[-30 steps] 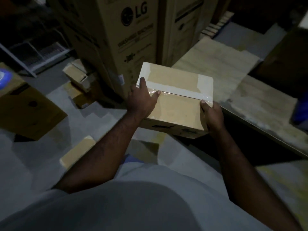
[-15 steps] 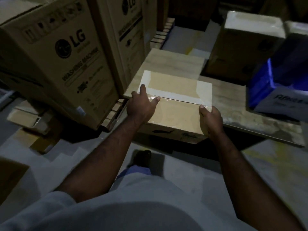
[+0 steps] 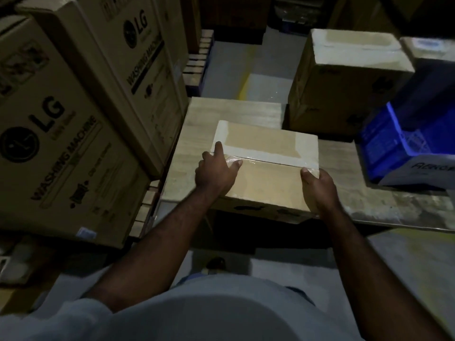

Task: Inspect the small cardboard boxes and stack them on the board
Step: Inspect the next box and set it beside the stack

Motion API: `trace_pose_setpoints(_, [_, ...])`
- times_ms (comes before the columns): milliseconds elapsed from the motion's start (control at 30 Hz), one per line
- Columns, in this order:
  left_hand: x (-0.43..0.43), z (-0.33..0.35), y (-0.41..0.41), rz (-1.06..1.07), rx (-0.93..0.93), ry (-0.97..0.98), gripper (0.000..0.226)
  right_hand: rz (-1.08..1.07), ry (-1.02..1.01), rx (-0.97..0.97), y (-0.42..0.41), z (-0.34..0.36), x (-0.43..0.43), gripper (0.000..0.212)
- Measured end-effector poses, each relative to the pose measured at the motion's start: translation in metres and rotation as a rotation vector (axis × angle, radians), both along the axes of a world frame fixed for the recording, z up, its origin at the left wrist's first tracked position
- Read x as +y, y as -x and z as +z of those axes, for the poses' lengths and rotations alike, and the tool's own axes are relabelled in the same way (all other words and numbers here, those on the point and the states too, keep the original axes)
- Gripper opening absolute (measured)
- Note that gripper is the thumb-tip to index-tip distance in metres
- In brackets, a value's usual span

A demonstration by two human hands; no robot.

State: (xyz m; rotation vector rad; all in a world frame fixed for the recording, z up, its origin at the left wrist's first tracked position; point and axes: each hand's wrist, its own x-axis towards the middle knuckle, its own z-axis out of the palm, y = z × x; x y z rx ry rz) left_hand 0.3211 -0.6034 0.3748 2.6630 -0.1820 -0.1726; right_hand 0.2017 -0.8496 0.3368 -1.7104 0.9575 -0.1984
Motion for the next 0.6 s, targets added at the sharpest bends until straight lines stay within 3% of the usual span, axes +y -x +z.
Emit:
trace_pose_setpoints(200, [-0.026,-0.009,-0.04,-0.048,0.082,0.016,0.082,0.003,-0.027,0.027,-0.03,0.01,-0.026,0.066])
trace_pose_setpoints(333, [-0.049,-0.017,-0.051,-0.051,0.096,0.027,0.081,0.031,-0.019,0.046,-0.044,0.008,-0.051,0.05])
trace_pose_setpoints(500, [-0.078,-0.025,-0.048,-0.014,0.108,0.016,0.08,0.07,-0.073,0.063,-0.053,-0.01,-0.09,0.074])
trace_pose_setpoints(600, [-0.09,-0.037,-0.043,-0.017,0.132,0.021,0.081,0.112,-0.06,0.046,-0.058,-0.016,-0.112,0.065])
